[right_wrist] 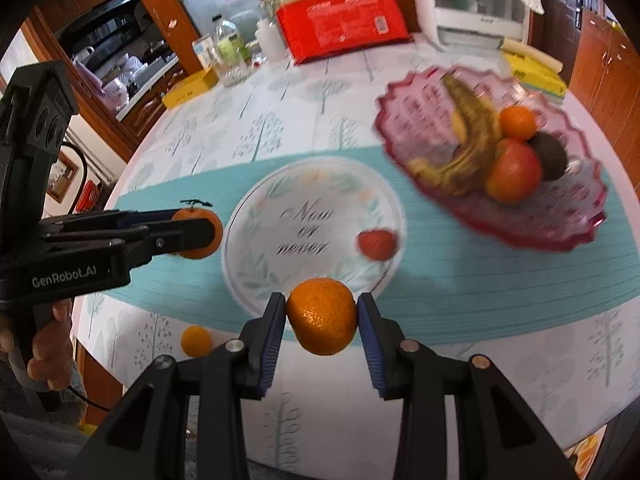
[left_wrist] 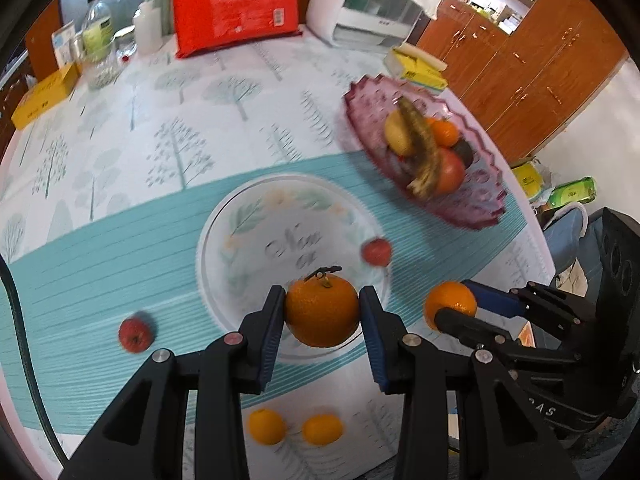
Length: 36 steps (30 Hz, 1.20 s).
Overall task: Organize fruits
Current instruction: 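Carry both oranges into the pink bowl and release them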
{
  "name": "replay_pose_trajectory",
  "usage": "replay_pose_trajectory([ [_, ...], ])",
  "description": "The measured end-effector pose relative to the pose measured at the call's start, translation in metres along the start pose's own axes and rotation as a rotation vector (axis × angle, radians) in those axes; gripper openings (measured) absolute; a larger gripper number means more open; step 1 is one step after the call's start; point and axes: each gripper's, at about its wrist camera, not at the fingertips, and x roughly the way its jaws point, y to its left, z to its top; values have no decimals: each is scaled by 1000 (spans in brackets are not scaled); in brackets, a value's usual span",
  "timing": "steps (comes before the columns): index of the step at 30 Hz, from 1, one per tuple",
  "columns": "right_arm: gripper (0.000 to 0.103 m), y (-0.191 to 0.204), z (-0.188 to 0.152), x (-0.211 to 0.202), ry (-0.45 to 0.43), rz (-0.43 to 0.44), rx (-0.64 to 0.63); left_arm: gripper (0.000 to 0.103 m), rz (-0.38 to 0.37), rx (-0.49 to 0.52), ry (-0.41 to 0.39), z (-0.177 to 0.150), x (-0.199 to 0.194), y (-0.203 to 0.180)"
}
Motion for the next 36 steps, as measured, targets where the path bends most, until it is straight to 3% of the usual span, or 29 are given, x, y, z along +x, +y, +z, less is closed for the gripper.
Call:
replay_pose_trajectory([
  [13, 37, -84, 58, -64, -179, -56, -14, 36, 6, 28, -102, 72, 2, -84],
  [21, 37, -141, 96, -71, -228, -106, 3, 36, 31, 80, -113, 112, 34, -143],
  [28, 37, -188, 111, -49, -185, -177, 28, 36, 69, 98, -72, 126, 79, -174],
  [36, 37, -221, 102, -20, -90, -176, 38, 36, 107, 85, 13, 123, 125, -184],
])
